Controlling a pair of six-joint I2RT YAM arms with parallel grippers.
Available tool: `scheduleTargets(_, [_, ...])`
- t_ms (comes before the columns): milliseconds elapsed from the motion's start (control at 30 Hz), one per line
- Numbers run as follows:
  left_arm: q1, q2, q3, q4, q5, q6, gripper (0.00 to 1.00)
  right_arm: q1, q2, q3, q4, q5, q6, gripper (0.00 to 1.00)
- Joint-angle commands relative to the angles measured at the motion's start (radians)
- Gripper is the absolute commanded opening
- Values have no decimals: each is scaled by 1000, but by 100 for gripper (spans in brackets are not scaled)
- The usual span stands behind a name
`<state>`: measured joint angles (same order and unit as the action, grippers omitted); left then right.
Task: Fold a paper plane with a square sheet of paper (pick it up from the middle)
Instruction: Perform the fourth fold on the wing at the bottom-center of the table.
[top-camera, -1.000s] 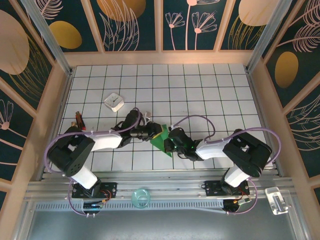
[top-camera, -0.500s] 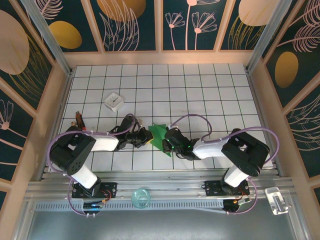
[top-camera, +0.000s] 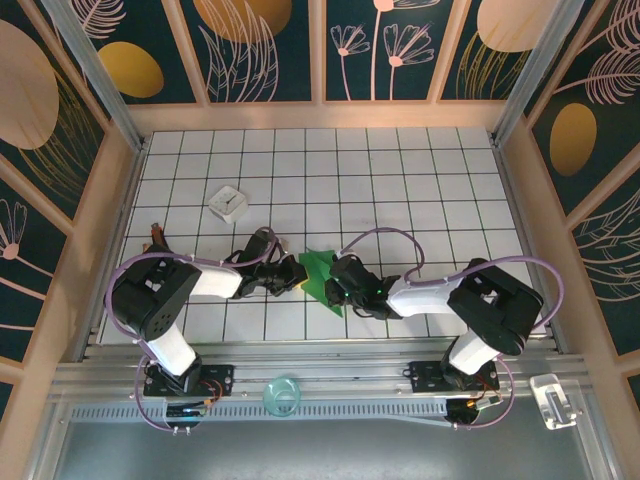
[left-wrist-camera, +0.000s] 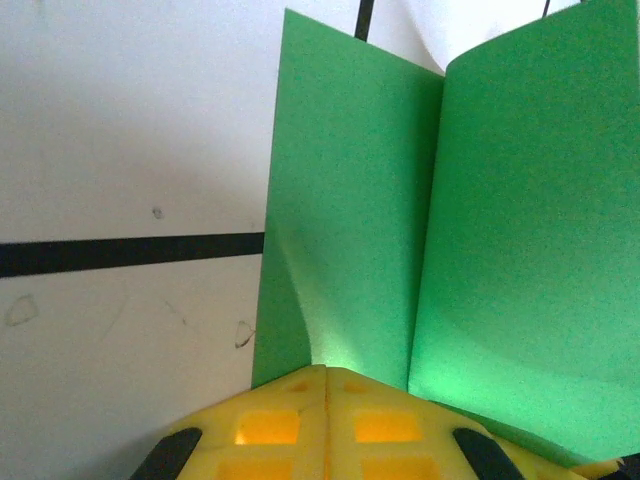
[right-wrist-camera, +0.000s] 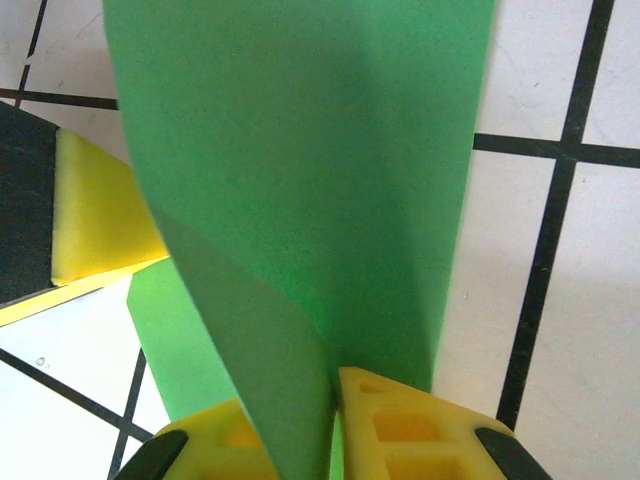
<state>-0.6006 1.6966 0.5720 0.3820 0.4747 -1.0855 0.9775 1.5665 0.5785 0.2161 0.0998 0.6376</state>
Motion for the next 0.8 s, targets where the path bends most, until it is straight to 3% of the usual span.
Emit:
scheduleTargets(0, [-1, 40, 6, -34, -2, 31, 8, -9, -33, 20, -37, -15, -3, 13])
scheduleTargets(767, [-1, 52, 6, -36, 2, 35, 7, -20, -71, 21, -32, -51, -2, 21])
